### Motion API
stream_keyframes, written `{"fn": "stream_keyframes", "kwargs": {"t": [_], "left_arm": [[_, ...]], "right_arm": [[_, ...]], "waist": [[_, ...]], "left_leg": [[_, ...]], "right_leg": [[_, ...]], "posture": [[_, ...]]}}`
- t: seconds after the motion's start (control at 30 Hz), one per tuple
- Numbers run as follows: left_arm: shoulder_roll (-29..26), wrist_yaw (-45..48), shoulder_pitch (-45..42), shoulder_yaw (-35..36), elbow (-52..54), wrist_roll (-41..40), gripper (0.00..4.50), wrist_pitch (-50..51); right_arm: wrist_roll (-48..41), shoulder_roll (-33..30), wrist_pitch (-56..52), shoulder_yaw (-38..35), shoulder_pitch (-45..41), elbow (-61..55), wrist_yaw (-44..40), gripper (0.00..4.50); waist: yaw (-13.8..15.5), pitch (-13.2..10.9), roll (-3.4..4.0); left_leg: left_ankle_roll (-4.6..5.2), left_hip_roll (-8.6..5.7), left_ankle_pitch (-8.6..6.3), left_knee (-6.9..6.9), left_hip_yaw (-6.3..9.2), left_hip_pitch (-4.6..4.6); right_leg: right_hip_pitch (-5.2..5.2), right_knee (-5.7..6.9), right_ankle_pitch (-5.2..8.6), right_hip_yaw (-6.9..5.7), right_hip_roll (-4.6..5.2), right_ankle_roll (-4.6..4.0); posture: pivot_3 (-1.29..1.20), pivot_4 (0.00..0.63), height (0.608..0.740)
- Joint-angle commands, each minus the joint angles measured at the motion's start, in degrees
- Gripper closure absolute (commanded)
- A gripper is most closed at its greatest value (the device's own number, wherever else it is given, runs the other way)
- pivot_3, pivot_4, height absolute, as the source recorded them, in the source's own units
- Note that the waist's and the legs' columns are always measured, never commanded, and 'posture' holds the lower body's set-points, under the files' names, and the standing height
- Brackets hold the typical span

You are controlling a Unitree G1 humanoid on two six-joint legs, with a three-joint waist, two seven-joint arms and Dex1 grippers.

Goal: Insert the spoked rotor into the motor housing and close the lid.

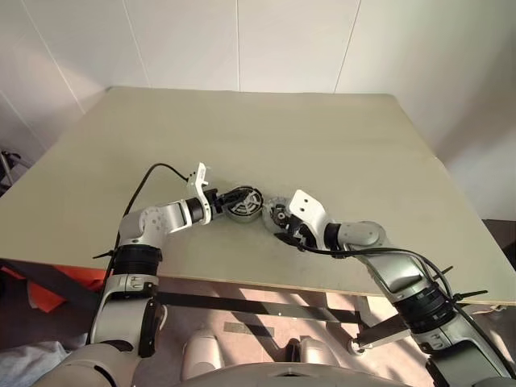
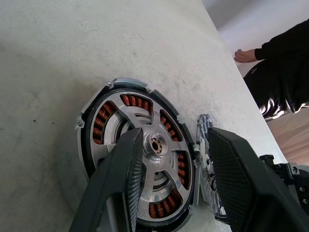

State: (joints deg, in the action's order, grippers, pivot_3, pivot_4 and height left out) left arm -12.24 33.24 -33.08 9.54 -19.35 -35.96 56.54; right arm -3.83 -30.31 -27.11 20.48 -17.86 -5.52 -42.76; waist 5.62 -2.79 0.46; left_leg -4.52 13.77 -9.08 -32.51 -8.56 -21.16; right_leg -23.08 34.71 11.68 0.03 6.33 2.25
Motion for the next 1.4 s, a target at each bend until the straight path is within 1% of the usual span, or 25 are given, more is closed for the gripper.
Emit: {"fn": "stream_keyframes", "kwargs": {"t": [0.03, 0.2, 0.3, 0.43, 0.57, 0.7, 0.9, 1.07, 1.13, 1.23, 1.33, 1.4], "left_arm": [[-0.1, 0.2, -0.4, 0.0, 1.6, -0.1, 2.25, -0.5], [0.0, 0.3, -0.3, -0.3, 1.5, 0.0, 2.25, -0.5], [0.2, 0.2, -0.2, -0.4, 1.8, 0.0, 2.25, -0.4], [0.3, 0.3, -0.1, -0.5, 1.8, 0.0, 2.25, -0.3], [0.4, 0.3, -0.3, -0.6, 1.7, 0.1, 2.25, -0.3], [0.5, 0.5, -0.3, -0.8, 1.6, 0.1, 2.25, -0.2], [0.7, 0.6, -0.3, -1.4, 1.4, 0.3, 2.25, -0.3], [0.8, 0.8, -0.3, -1.7, 1.2, 0.4, 2.25, -0.4], [0.9, 0.9, -0.2, -1.8, 1.3, 0.4, 2.25, -0.4], [0.8, 1.0, -0.1, -1.9, 1.5, 0.4, 2.25, -0.3], [0.6, 1.2, 0.2, -2.0, 1.9, 0.5, 2.25, -0.1], [0.6, 1.3, 0.4, -2.2, 2.2, 0.5, 2.25, 0.0]], "right_arm": [[2.6, -0.6, 2.4, -1.0, -2.8, 2.7, 0.5, 2.52], [3.7, -0.1, 4.7, -1.4, -5.4, 6.4, 0.3, 2.52], [4.2, 0.0, 6.0, -1.8, -6.6, 8.2, 0.0, 2.52], [4.7, -0.1, 7.2, -2.4, -7.7, 10.0, -0.2, 2.52], [3.4, 0.3, 6.1, -4.2, -7.5, 8.1, -0.3, 2.52], [-0.2, 1.4, 2.4, -7.5, -6.6, 3.1, -0.5, 2.52], [-8.7, 3.4, -9.0, -13.8, -4.3, -7.6, -0.2, 2.52], [-9.1, 2.8, -12.5, -13.3, -1.1, -10.1, 0.8, 2.52], [-10.3, 3.5, -15.4, -14.0, -0.5, -10.7, 1.7, 2.52], [-13.9, 7.2, -24.2, -18.0, -1.5, -10.1, 5.9, 2.52], [-18.3, 15.6, -37.2, -28.9, -6.1, -4.9, 14.9, 2.52], [-19.5, 18.6, -42.0, -33.3, -8.2, -3.0, 18.3, 2.52]], "waist": [[0.0, 0.0, 0.00], [-0.1, 0.0, -0.01], [-0.1, 0.0, -0.01], [-0.1, 0.0, -0.01], [-0.1, 0.0, -0.02], [-0.1, 0.0, -0.02], [0.2, 0.0, -0.02], [0.2, 0.0, -0.02], [0.2, 0.0, -0.02], [0.1, 0.0, -0.01], [0.0, 0.0, 0.00], [0.1, 0.0, 0.00]], "left_leg": [[0.00, 0.00, 0.00, -0.01, 0.00, 0.00], [0.00, 0.00, 0.00, -0.02, 0.00, -0.01], [0.00, 0.00, 0.00, -0.02, 0.00, -0.02], [0.01, 0.00, -0.01, 0.00, 0.00, -0.04], [0.05, 0.00, -0.03, 0.01, 0.00, -0.09], [0.06, 0.00, -0.04, 0.02, 0.00, -0.08], [0.07, -0.01, -0.04, 0.05, 0.00, -0.08], [0.06, -0.01, -0.04, 0.09, 0.00, -0.07], [0.06, -0.01, -0.04, 0.09, -0.01, -0.06], [0.05, -0.01, -0.03, 0.12, 0.00, -0.04], [0.02, -0.01, -0.02, 0.13, -0.01, -0.04], [-0.01, -0.03, 0.00, 0.14, -0.01, -0.06]], "right_leg": [[0.00, 0.00, 0.00, 0.00, 0.00, 0.00], [0.00, 0.00, 0.00, 0.00, 0.00, -0.01], [0.00, 0.00, -0.16, 0.00, 0.00, -0.26], [-0.01, 0.00, -0.20, -0.01, 0.00, -0.34], [-0.02, -0.02, -0.21, -0.02, 0.00, -0.36], [-0.03, -0.02, -0.22, -0.02, 0.00, -0.37], [-0.02, -0.05, -0.22, -0.01, 0.00, -0.37], [-0.01, -0.07, -0.21, -0.02, 0.00, -0.37], [-0.01, -0.08, -0.20, -0.01, 0.01, -0.35], [-0.01, -0.08, -0.14, -0.01, 0.00, -0.25], [-0.06, -0.06, -0.17, -0.01, 0.00, -0.29], [-0.08, -0.05, -0.20, 0.01, 0.01, -0.35]], "posture": [[0.00, 0.000, 0.740], [0.00, 0.000, 0.740], [0.00, 0.000, 0.740], [0.00, 0.000, 0.740], [0.00, 0.000, 0.740], [0.00, 0.000, 0.740], [0.00, 0.000, 0.740], [0.00, 0.000, 0.740], [0.00, 0.000, 0.740], [0.00, 0.000, 0.740], [0.00, 0.000, 0.740], [0.00, 0.000, 0.740]]}}
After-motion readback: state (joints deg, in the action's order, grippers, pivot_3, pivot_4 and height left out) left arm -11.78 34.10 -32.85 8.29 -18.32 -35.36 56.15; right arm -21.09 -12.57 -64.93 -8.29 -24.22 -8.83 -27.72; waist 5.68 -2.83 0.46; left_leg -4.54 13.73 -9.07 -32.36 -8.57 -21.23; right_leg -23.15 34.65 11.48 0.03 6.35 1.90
